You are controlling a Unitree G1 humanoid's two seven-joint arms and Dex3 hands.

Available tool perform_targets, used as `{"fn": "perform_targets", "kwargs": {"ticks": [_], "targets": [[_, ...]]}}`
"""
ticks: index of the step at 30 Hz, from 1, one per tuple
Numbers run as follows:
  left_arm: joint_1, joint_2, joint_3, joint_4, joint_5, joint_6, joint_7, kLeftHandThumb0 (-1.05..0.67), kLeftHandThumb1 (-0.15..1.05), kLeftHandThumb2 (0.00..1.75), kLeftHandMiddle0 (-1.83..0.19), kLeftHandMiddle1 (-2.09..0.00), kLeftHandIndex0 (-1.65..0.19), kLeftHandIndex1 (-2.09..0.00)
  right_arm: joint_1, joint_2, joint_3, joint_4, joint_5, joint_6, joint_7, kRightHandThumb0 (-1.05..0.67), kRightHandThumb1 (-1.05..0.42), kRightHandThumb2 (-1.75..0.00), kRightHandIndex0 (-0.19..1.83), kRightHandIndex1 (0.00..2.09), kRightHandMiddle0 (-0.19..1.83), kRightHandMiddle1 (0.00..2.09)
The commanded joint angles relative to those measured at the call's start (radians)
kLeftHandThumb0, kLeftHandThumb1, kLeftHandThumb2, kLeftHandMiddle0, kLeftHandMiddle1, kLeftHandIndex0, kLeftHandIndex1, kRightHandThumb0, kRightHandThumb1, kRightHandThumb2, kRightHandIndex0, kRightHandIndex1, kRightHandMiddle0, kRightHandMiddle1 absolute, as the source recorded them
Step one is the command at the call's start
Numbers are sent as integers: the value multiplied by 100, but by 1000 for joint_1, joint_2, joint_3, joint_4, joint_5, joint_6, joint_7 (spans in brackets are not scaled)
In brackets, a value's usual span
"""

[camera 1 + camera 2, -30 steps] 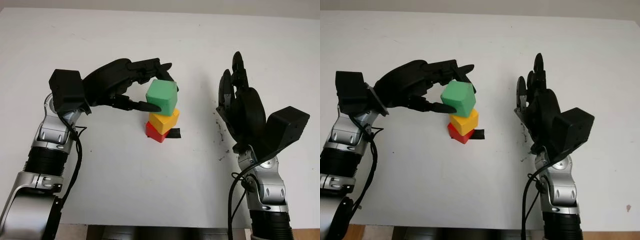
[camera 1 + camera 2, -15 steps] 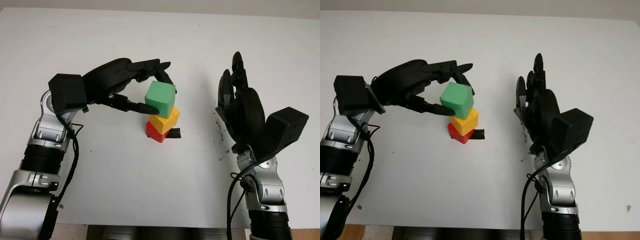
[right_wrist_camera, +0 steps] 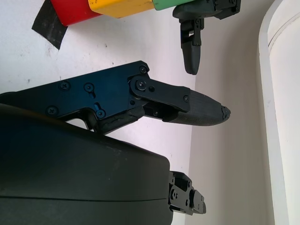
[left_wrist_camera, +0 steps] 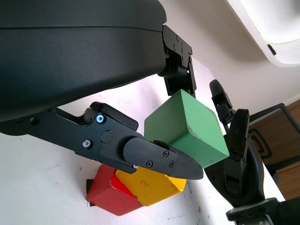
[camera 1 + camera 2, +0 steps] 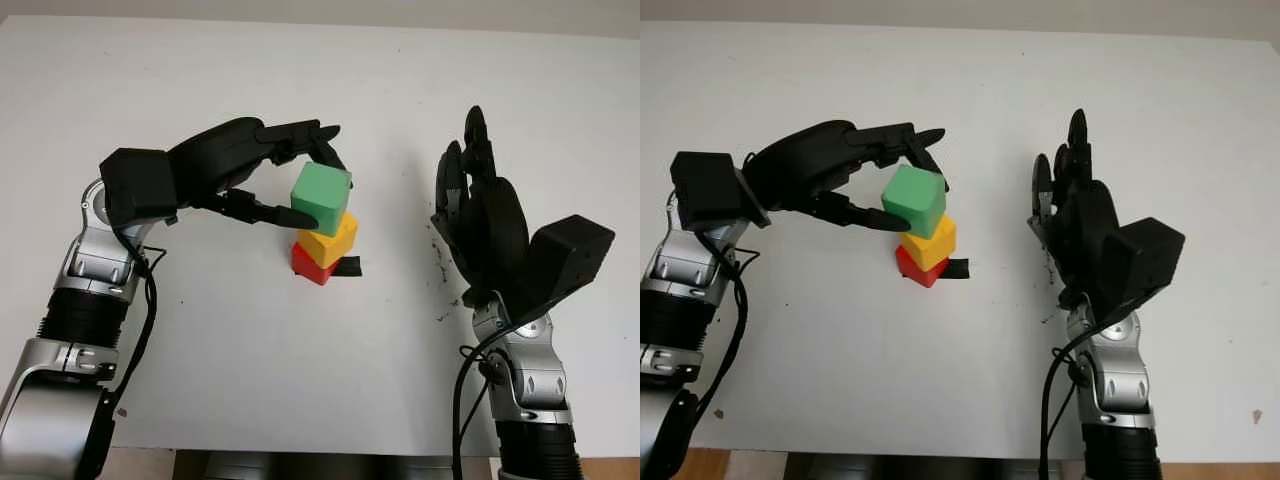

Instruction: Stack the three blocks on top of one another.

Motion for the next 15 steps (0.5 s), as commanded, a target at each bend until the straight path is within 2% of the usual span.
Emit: {"fn": "perform_targets", "kwargs": {"ticks": [1, 5, 10, 15], "targets": [[-11, 7, -6, -14, -1, 6, 0, -49, 105, 20, -3, -5, -31, -122, 11, 2, -1, -5, 1, -10, 1, -66, -105, -63, -19, 0, -19, 0], [-9, 3, -7, -24, -16, 38, -10, -49, 105, 18, 2, -5, -25, -93, 11, 4, -3, -9, 5, -5, 0, -66, -105, -63, -19, 0, -19, 0], [-5, 4, -8, -37, -37, 49, -29, -54, 105, 14, 11, -5, -23, -30, 10, 6, -4, -13, 5, 3, -6, -67, -105, -59, -19, 0, -19, 0], [-3, 6, -5, -40, -60, 50, -63, -58, 103, 8, 15, -5, -16, -11, 10, 2, -2, -23, 5, 31, -6, -64, -105, -54, -19, 0, -19, 0]]}}
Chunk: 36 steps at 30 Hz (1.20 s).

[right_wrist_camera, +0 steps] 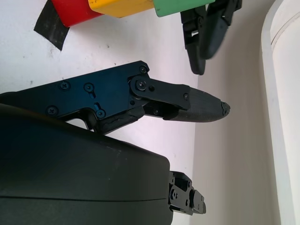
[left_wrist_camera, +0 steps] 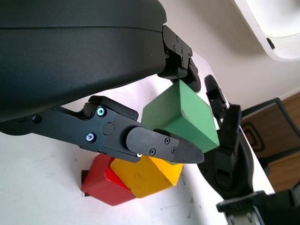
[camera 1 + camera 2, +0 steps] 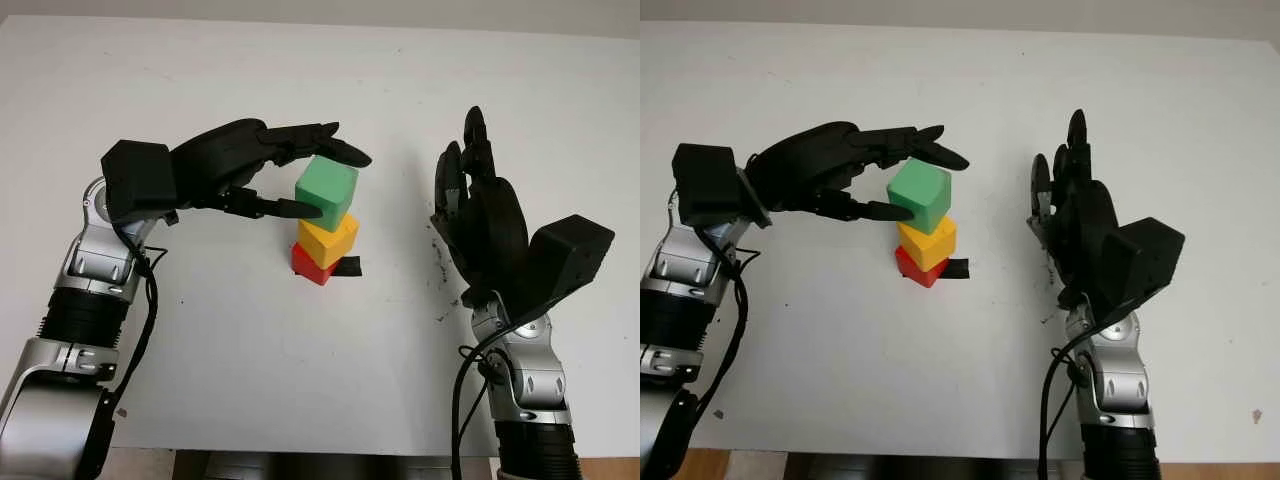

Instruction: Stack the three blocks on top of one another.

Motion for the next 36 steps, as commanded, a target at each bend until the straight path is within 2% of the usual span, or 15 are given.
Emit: {"fn": "perform_targets", "kwargs": {"ticks": [1, 7, 13, 16, 19, 20, 22, 24, 31, 36], "targets": [[-4, 5, 0, -15, -18, -3, -19, -59, 102, 7, 16, -4, -14, -9, 10, -2, -1, -23, 2, 11, -1, -63, -105, -53, -19, 0, -19, 0], [-1, 8, 3, -25, -41, 9, -42, -60, 94, 3, 19, -4, -9, -5, 11, 2, 0, -34, -4, 31, -14, -65, -105, -50, -19, 0, -19, 0], [1, 15, 13, -40, -83, 44, -74, -59, 90, 4, 19, -3, -8, -5, 9, 3, 1, -35, -3, 37, -19, -63, -105, -50, -19, 0, -19, 0], [4, 16, 33, -57, -143, 79, -107, -70, 92, 5, 19, 0, 1, -2, 9, 1, 1, -34, -3, 38, -18, -63, -105, -50, -19, 0, -19, 0], [20, 15, 67, -93, -208, 144, -110, -91, 99, 8, 19, 0, 16, 0, 10, -2, 2, -32, -6, 37, -16, -65, -105, -49, -19, 0, -19, 0], [38, 13, 81, -107, -204, 129, -87, -97, 102, 20, 19, 0, 18, 0, 10, -3, 2, -32, -5, 37, -14, -65, -105, -49, -19, 0, -19, 0], [69, -1, 114, -117, -207, 104, -40, -99, 104, 50, 19, 0, 19, 0, 10, -2, 0, -31, -1, 35, -10, -64, -105, -51, -19, 0, -19, 0], [86, -30, 158, -99, -230, 88, 19, -95, 105, 66, 19, 0, 19, 0, 10, 0, -1, -25, 3, 24, -4, -64, -105, -54, -19, 0, -19, 0], [89, -124, 278, -41, -288, 111, 263, -91, 105, 72, 19, 0, 19, 0, 8, 4, -2, -2, 1, -13, 4, -66, -105, -64, -19, 0, -19, 0], [119, -133, 326, -3, -307, 101, 312, -91, 105, 76, 19, 0, 19, 0, 5, 0, 2, 4, -10, -23, 4, -70, -105, -66, -19, 0, -19, 0]]}}
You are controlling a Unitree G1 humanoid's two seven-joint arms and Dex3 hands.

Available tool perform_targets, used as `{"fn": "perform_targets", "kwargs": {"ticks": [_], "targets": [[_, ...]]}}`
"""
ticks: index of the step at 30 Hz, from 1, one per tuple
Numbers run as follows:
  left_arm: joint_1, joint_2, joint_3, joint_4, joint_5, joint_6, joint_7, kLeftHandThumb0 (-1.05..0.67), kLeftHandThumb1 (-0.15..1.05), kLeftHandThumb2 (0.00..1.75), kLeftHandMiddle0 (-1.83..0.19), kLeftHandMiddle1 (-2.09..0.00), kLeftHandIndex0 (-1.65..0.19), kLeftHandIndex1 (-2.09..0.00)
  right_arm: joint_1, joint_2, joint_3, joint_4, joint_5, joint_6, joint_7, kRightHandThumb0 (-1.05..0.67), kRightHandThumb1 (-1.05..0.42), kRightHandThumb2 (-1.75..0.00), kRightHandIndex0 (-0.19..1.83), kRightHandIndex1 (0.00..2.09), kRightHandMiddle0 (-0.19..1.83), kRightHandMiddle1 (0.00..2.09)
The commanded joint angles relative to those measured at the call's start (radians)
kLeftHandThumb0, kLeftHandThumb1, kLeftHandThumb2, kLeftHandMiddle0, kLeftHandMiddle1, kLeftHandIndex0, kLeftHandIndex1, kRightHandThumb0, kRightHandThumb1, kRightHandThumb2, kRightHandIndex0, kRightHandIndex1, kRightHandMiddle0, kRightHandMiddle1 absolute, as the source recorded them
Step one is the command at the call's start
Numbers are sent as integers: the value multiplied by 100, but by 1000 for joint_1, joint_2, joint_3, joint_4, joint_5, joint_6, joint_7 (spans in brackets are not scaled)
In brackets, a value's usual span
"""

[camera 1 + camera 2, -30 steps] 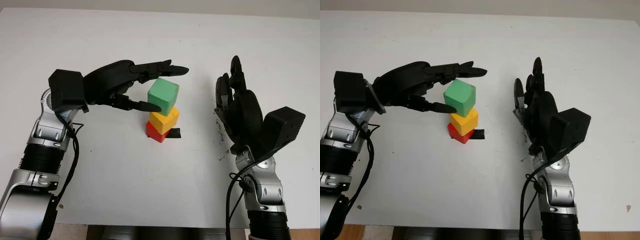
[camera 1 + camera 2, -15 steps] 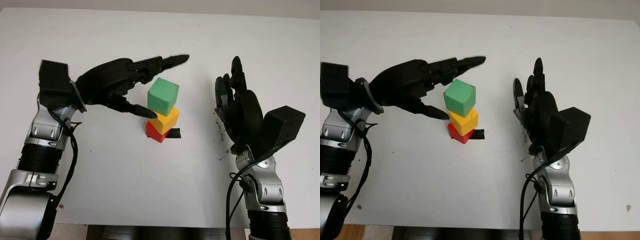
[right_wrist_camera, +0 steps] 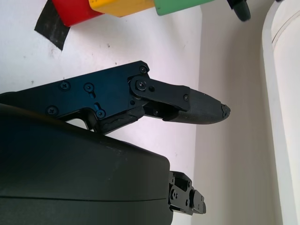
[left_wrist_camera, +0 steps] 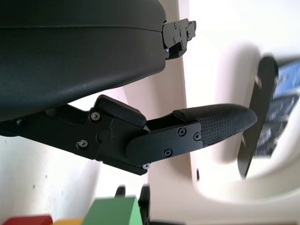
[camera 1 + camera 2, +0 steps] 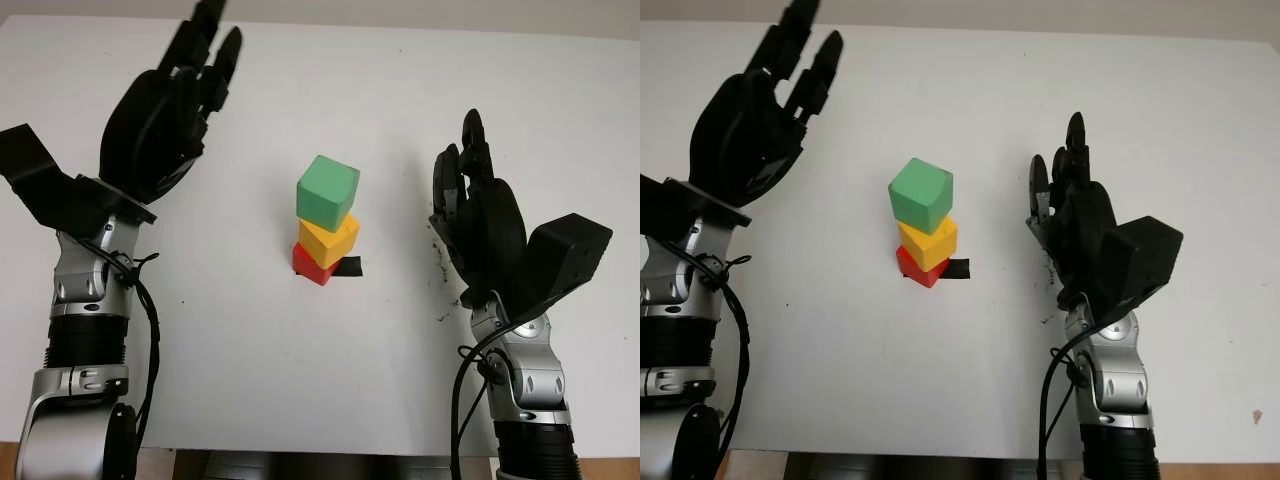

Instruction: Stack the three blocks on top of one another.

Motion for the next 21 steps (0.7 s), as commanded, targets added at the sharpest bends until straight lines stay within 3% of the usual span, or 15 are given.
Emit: {"fn": "perform_targets", "kwargs": {"ticks": [1, 11, 21], "targets": [[34, -6, 23, 13, -10, -12, 14, -91, 105, 75, 19, 0, 19, 0, 5, -6, 2, -3, -8, -20, 1, -71, -105, -67, -19, 0, -19, 0], [168, -50, 11, 91, 79, -79, 150, -84, 105, 72, 19, 0, 19, 0, -5, 18, -20, 10, 33, -37, 0, -73, -105, -68, -19, 0, -19, 0], [327, -141, -33, -72, 113, -83, 239, -82, 105, 68, 19, 0, 19, 0, -7, 25, -26, 14, 47, -31, -6, -74, -105, -71, -19, 0, -19, 0]]}}
